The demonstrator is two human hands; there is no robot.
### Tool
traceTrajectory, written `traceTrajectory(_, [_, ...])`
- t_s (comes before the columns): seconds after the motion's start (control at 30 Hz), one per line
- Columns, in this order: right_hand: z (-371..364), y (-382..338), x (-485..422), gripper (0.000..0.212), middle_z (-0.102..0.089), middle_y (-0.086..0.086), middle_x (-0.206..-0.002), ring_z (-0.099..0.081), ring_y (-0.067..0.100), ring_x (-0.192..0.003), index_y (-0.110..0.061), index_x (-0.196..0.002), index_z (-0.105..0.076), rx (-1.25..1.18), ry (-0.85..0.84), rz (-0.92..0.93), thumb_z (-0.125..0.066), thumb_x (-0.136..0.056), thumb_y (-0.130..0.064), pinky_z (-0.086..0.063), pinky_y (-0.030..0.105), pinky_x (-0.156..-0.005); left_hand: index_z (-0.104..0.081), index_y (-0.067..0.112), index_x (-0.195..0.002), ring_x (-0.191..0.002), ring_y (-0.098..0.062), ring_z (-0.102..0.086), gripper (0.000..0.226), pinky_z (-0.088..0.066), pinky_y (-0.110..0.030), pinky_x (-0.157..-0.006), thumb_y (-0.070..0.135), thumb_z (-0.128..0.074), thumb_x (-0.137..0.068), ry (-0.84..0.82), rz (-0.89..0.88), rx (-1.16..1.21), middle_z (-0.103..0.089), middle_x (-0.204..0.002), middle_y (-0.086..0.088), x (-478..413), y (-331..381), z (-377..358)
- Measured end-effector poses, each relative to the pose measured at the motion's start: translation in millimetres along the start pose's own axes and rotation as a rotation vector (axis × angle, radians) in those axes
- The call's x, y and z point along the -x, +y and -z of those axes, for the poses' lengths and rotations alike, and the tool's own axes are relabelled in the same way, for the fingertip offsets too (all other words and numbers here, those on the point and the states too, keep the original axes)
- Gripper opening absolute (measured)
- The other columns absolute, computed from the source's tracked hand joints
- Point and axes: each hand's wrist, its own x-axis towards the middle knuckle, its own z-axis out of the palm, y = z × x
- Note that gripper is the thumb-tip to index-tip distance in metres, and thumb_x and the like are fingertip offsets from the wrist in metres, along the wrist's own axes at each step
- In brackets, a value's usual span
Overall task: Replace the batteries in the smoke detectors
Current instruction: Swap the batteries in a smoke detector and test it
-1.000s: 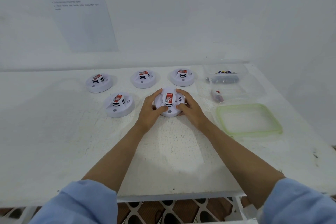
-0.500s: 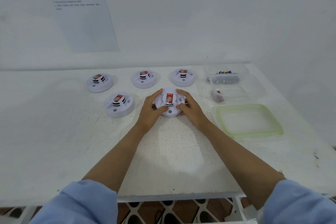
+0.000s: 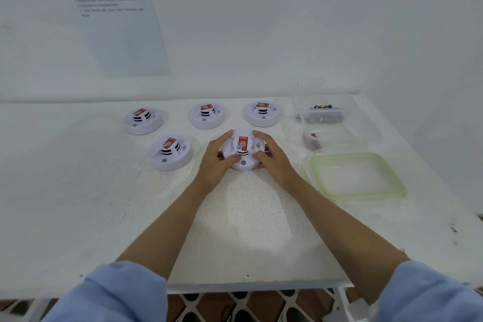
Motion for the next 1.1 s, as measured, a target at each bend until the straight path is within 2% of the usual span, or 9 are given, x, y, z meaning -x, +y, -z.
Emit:
traceTrajectory(0.13, [0.2, 1.5, 0.2, 0.046, -0.056, -0.006, -0.118, -0.057, 0.015, -0.104, -0.029, -0.131, -0.043, 0.004, -0.002, 0.004, -0.047, -0.09, -0.008, -0.053, 0.032, -0.086, -0.041, 0.02, -0.137, -0.115, -0.012, -0.046, 0.058, -0.046, -0.017, -0.086, 0.007, -0.064, -0.085, 0.003, 0.013, 0.001, -0.044, -0.129, 0.005, -0.3, -2.8, 0.9])
traceTrajectory(0.2, [0.2, 1.0, 0.9, 0.045, -0.057, -0.008, -0.115, -0.057, 0.012, -0.101, -0.03, -0.13, -0.043, 0.007, -0.003, 0.006, -0.047, -0.09, -0.007, -0.053, 0.028, -0.083, -0.04, 0.02, -0.137, -0.117, -0.012, -0.045, 0.059, -0.044, -0.021, -0.09, 0.008, -0.064, -0.085, 0.005, 0.019, -0.003, -0.043, -0.132, 0.004, -0.8, -3.9, 1.1])
traceTrajectory(0.27, [0.0, 0.0, 1.4, 0.045, -0.056, -0.012, -0.112, -0.057, 0.009, -0.1, -0.03, -0.129, -0.043, 0.006, -0.003, 0.011, -0.047, -0.09, -0.007, -0.053, 0.023, -0.081, -0.04, 0.02, -0.138, -0.117, -0.012, -0.045, 0.06, -0.044, -0.019, -0.089, 0.009, -0.064, -0.085, 0.006, 0.021, -0.005, -0.042, -0.131, 0.005, -1.1, -4.5, 1.0])
traceTrajectory(0.47, [-0.4, 0.4, 2.4, 0.045, -0.056, -0.006, -0.117, -0.057, 0.014, -0.104, -0.028, -0.131, -0.043, 0.016, 0.006, 0.016, -0.047, -0.09, -0.007, -0.053, 0.026, -0.083, -0.041, 0.021, -0.137, -0.115, -0.012, -0.048, 0.059, -0.047, -0.016, -0.084, 0.01, -0.065, -0.084, 0.003, 0.007, 0.0, -0.044, -0.135, 0.002, -2.2, -6.1, 0.6])
traceTrajectory(0.7, [-3.7, -0.3, 4.1, 0.05, -0.054, 0.005, -0.126, -0.055, 0.022, -0.11, -0.028, -0.132, -0.044, 0.064, 0.069, 0.044, -0.053, -0.085, -0.013, -0.052, 0.037, -0.092, -0.04, 0.019, -0.139, -0.119, -0.02, -0.052, 0.062, -0.048, -0.036, -0.098, 0.012, -0.066, -0.083, 0.004, 0.005, -0.009, -0.048, -0.139, -0.003, -1.7, -5.0, 1.7])
traceTrajectory(0.77, [-5.4, -0.4, 4.4, 0.052, -0.052, 0.005, -0.129, -0.053, 0.02, -0.113, -0.025, -0.135, -0.043, 0.067, 0.082, 0.048, -0.054, -0.086, -0.01, -0.05, 0.031, -0.092, -0.04, 0.019, -0.139, -0.121, -0.019, -0.052, 0.061, -0.047, -0.035, -0.099, 0.012, -0.066, -0.084, 0.012, -0.004, -0.004, -0.049, -0.139, -0.002, -1.6, -4.4, 1.8])
traceTrajectory(0.9, [-4.6, 1.2, 1.8, 0.049, -0.053, 0.003, -0.128, -0.053, 0.015, -0.113, -0.015, -0.135, -0.041, 0.097, 0.105, 0.045, -0.053, -0.089, -0.004, -0.045, 0.008, -0.084, -0.041, 0.016, -0.136, -0.119, -0.014, -0.053, 0.057, -0.049, -0.024, -0.094, 0.01, -0.065, -0.085, 0.006, -0.003, 0.032, -0.053, -0.131, 0.002, -3.3, -5.0, 1.0])
traceTrajectory(1.03, [-5.6, -0.1, 1.2, 0.05, -0.048, 0.007, -0.136, -0.047, 0.017, -0.123, -0.01, -0.139, -0.037, 0.138, 0.122, 0.009, -0.051, -0.091, -0.007, -0.039, 0.013, -0.091, -0.045, 0.015, -0.131, -0.117, -0.015, -0.055, 0.05, -0.048, -0.028, -0.095, 0.009, -0.064, -0.085, 0.009, 0.022, 0.03, -0.055, -0.126, 0.002, -5.4, -7.4, 0.3])
traceTrajectory(1.1, [-6.1, -1.6, 1.1, 0.046, -0.049, 0.01, -0.134, -0.047, 0.016, -0.119, -0.005, -0.137, -0.038, 0.184, 0.123, 0.031, -0.047, -0.092, -0.005, -0.035, 0.001, -0.082, -0.048, 0.018, -0.128, -0.114, -0.013, -0.057, 0.045, -0.048, -0.027, -0.094, 0.013, -0.064, -0.086, -0.002, 0.015, -0.016, -0.058, -0.125, 0.002, -5.6, -9.4, -0.4])
